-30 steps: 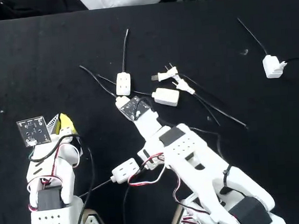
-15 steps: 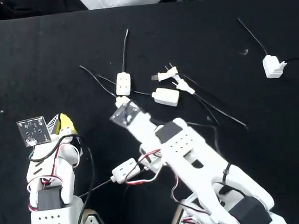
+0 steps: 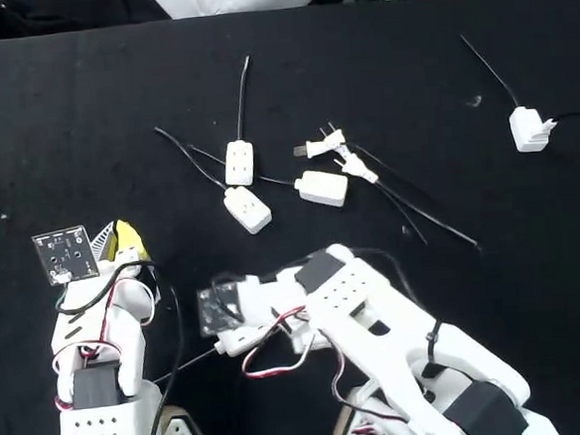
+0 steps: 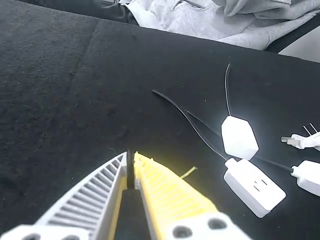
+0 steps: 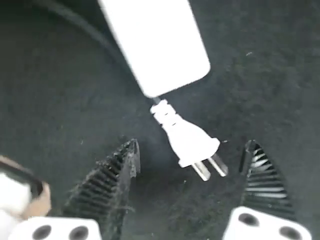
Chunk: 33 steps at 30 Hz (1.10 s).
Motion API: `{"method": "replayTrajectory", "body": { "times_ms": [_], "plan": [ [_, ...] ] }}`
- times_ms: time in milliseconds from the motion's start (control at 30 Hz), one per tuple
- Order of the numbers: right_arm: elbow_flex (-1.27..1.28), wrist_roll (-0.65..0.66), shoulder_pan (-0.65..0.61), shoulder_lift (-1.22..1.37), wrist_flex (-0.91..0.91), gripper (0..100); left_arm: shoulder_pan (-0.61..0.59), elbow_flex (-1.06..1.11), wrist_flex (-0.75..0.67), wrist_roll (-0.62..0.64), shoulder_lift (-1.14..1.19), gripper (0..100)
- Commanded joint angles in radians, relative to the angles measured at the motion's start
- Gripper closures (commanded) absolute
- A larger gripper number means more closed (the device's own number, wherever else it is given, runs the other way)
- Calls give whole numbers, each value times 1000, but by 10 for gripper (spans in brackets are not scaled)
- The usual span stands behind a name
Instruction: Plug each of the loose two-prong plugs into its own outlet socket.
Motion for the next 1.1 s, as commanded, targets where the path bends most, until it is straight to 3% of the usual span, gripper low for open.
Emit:
{"method": "replayTrajectory", "body": {
  "times_ms": [0,300,500,667,833,1067],
  "plan": [
    [16,140,60,10,2,678,-7,-7,-14,2,-9,970],
    [77,167,72,10,-204,678,-7,-7,-14,0,-9,970],
    [87,193,48,10,-232,686,-7,-7,-15,0,-9,970],
    [99,196,8,10,-232,805,-7,-7,-17,0,-9,970],
    [97,190,20,10,-232,986,-7,-7,-17,0,-9,970],
    [90,190,219,2,-229,987,-7,-7,-20,0,-9,970]
  ]
}}
